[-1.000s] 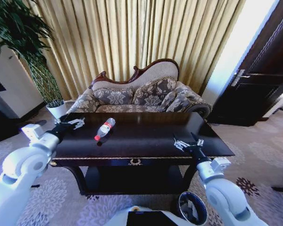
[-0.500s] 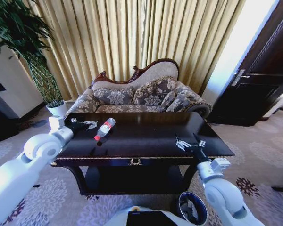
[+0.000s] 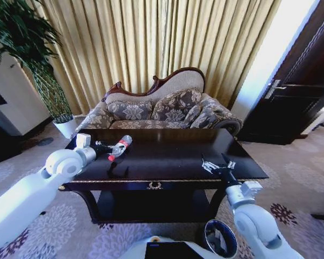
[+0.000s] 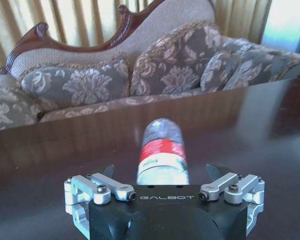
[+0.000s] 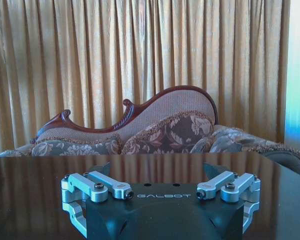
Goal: Move to the front of the table and place the trash on the table into the trash bin.
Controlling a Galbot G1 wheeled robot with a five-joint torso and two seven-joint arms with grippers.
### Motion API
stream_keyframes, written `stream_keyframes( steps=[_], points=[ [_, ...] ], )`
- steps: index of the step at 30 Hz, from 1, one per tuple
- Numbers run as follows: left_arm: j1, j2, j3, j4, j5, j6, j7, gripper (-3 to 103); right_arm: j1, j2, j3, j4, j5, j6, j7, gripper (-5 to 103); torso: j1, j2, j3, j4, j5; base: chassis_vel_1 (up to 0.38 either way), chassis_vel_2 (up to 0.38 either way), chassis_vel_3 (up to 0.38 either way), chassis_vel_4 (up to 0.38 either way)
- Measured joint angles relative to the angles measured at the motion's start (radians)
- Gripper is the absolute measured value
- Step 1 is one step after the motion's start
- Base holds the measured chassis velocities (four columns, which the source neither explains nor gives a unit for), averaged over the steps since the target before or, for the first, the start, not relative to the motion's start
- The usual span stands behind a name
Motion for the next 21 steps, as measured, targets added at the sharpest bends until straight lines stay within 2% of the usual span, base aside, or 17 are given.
stream_keyframes(
  steps=[5, 8, 21],
  points=[
    [-0.037, -0.017, 0.044, 0.054, 0.003, 0.0, 0.02, 100, 0.004, 0.003, -0.003, -0.013, 0.001, 0.0, 0.0, 100, 0.0, 0.0, 0.0, 0.0, -0.0001, 0.0, 0.0, 0.0, 0.0],
    [-0.071, -0.05, 0.076, 0.088, 0.008, 0.0, 0.032, 100, 0.005, -0.001, 0.008, -0.021, 0.001, 0.001, 0.0, 100, 0.0, 0.0, 0.0, -0.0001, -0.0001, 0.0, 0.0, 0.0, 0.0],
    [-0.068, -0.087, 0.101, 0.1, 0.028, -0.002, 0.051, 101, 0.011, -0.009, 0.026, -0.026, 0.023, 0.003, 0.0, 100, 0.0, 0.0, 0.0, 0.0001, -0.0001, 0.0, 0.0, 0.0, 0.0]
  ],
)
